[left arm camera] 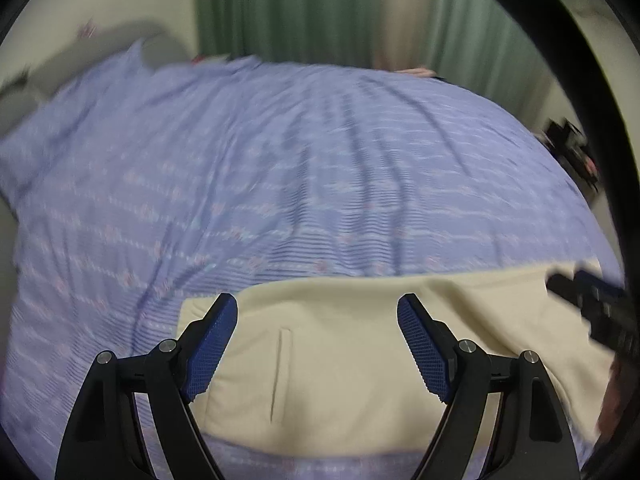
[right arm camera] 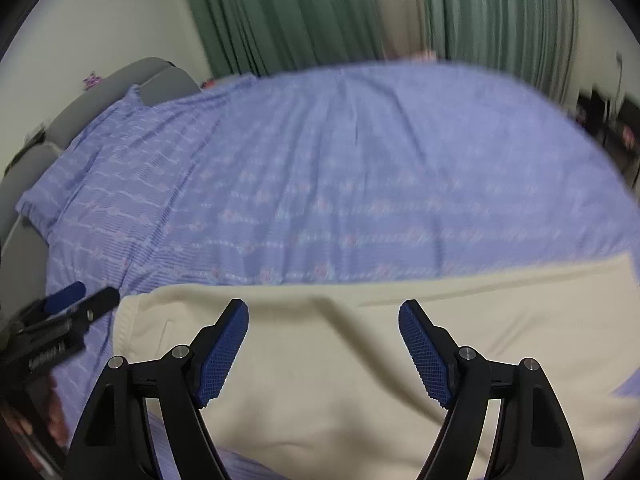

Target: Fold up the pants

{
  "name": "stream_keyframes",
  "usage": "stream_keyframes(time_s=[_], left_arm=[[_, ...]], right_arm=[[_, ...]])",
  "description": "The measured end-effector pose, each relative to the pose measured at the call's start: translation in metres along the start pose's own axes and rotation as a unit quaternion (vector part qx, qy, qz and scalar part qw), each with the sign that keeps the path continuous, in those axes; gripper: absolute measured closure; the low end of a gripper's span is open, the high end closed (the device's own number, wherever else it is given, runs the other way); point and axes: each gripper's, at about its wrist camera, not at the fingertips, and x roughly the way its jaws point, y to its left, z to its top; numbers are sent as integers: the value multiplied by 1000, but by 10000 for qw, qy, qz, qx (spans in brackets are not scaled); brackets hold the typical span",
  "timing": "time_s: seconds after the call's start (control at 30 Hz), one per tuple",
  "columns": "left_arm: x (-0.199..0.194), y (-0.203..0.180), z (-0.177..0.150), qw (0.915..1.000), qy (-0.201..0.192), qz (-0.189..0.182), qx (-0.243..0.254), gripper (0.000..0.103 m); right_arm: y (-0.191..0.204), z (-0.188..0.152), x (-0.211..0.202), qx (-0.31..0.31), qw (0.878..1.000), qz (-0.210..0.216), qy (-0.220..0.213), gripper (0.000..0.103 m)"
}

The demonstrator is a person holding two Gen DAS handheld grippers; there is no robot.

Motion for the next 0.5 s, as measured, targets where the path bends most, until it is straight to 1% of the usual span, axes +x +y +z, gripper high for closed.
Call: stream_keyframes(time_s=[0.03, 0.1, 0.17, 0.27, 0.37, 0.43, 0.5], left_arm=[[-16, -9, -2, 9998, -73, -87, 150, 21], [-44, -24, -6, 9986, -197, -259, 415, 21], [-75, -41, -10, 9967, -341, -446, 589, 21], [-114, -57, -15, 9938, -515, -776, 599, 19], [-155, -79, -26, 9876, -618, -1289, 646, 19], [-181, -97, -33, 9845, -685, -1450, 715, 19], [-203, -113, -39, 9816, -754, -1566, 788, 18]], right_arm=[[-1, 1, -10, -37, 10000, 8, -52, 25], [-3, -4, -48, -122, 9996, 59, -252, 25], [-7, -11, -88, -222, 9990, -29, -388, 25], [-20, -25, -143, -106, 9986, -33, -508, 25], [-34, -47, -194, 30, 9982, -73, -600, 25], [-43, -61, -219, 145, 9979, -87, -629, 25], [-58, -78, -251, 247, 9974, -189, -643, 25]])
